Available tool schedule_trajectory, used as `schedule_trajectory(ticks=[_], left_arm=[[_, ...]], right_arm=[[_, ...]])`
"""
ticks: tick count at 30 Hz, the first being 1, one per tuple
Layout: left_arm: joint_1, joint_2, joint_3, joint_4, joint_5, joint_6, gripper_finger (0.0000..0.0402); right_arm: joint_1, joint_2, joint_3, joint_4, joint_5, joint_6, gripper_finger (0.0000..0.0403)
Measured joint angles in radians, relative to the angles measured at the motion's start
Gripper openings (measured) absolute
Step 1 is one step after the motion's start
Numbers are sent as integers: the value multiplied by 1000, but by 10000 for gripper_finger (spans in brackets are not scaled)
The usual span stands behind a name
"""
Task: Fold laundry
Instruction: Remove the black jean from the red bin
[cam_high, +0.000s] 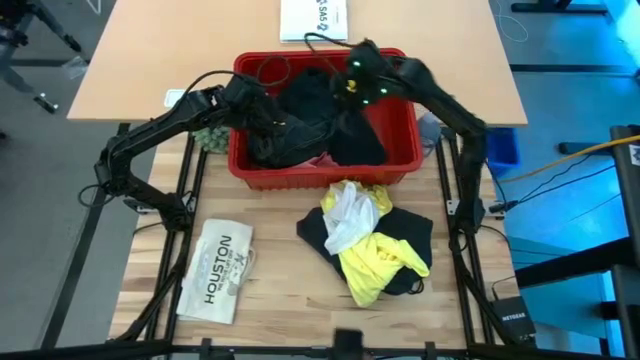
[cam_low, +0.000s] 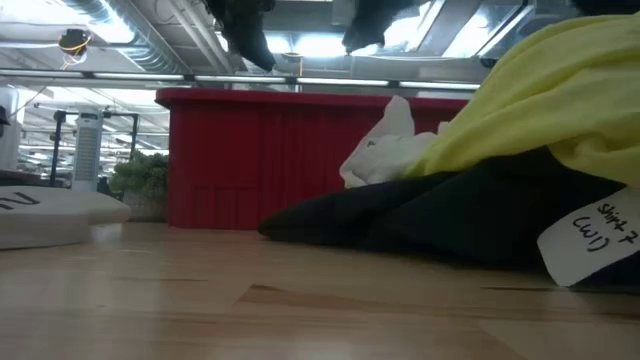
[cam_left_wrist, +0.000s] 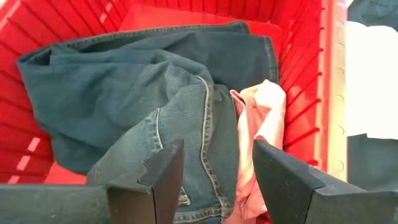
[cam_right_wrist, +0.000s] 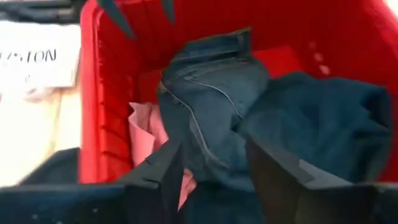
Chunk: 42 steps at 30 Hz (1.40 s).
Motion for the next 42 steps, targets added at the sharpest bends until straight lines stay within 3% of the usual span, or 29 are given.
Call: schedule_trajectory(ticks=[6,12,15,17,18,20,22,23,25,30,36,42], left_arm=[[-10,-63,0,41,3,3,182],[-10,-140,0,77,2,-17,182],[-10,-158,0,64,-1,-21,182],[-10,-160,0,57,-1,-21,182],[-10,-161,0,55,-2,-20,182],[-10,-162,0,49,-4,-15,182],[-8,-163,0,43,-5,-3,182],[-7,-163,0,43,-9,0,182],[-7,-163,0,40,-17,7,182],[-7,-163,0,41,-73,27,182],[11,-163,0,42,-105,27,182],[42,-167,2,86,-94,29,182]], right_arm=[[-42,166,-2,39,-52,-176,187],[-51,327,-2,120,-41,-183,206],[-53,395,-2,164,28,-117,218],[-50,435,0,170,155,-19,222],[-50,452,0,160,190,40,219],[-56,470,0,140,148,94,184],[-60,466,1,133,69,120,106],[-62,455,3,125,32,126,59],[-63,435,24,120,-20,139,23],[-60,283,22,180,-133,212,8],[-69,-20,25,277,-281,284,4],[-44,-265,23,450,-626,442,3]])
